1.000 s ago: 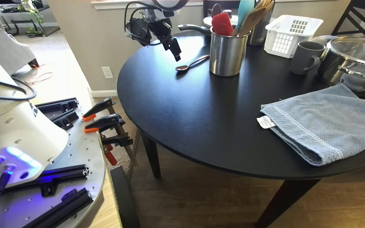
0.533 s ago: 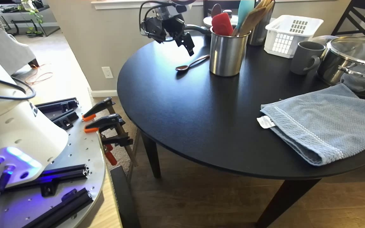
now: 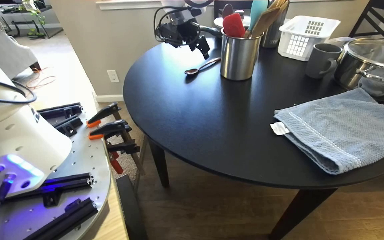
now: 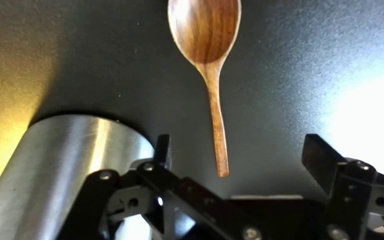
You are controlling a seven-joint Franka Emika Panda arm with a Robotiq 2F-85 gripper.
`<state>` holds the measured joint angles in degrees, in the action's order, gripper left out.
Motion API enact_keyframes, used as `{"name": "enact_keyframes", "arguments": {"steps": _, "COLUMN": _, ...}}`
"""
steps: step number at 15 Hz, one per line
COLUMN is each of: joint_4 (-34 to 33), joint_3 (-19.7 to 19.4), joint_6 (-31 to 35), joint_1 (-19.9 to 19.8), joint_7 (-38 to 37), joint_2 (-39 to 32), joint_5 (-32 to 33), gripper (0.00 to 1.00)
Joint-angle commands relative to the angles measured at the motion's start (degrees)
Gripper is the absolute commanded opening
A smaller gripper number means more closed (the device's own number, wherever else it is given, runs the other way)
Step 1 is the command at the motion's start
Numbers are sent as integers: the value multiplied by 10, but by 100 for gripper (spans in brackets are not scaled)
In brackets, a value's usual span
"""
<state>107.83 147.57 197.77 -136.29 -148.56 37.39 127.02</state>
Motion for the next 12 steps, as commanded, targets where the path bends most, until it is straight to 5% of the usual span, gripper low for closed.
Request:
{"name": "enact_keyframes", "arguments": {"steps": 1, "joint_4": -12, "joint_3": 0, "joint_6": 7, "joint_1": 7, "joint_7": -18, "joint_2": 17, "joint_5": 22, "gripper": 100}}
{"name": "enact_keyframes", "arguments": {"steps": 7, "joint_4": -14, "joint_3": 3, "joint_6": 7, "joint_1": 2, "joint_7": -15, "joint_2": 28, "joint_5": 29, "gripper": 100}}
{"name": "enact_keyframes", "arguments": {"steps": 9, "joint_4": -15, "joint_3": 12, "joint_6": 7, "joint_1": -6, "joint_7": -10, "joint_2": 27, "joint_5": 31, "gripper": 73}}
{"name": "enact_keyframes", "arguments": {"steps": 12, "joint_4": -14, "joint_3": 18, "joint_6": 7, "joint_1": -11, "joint_7": -6, "joint_2": 24, "joint_5": 33, "gripper": 53}}
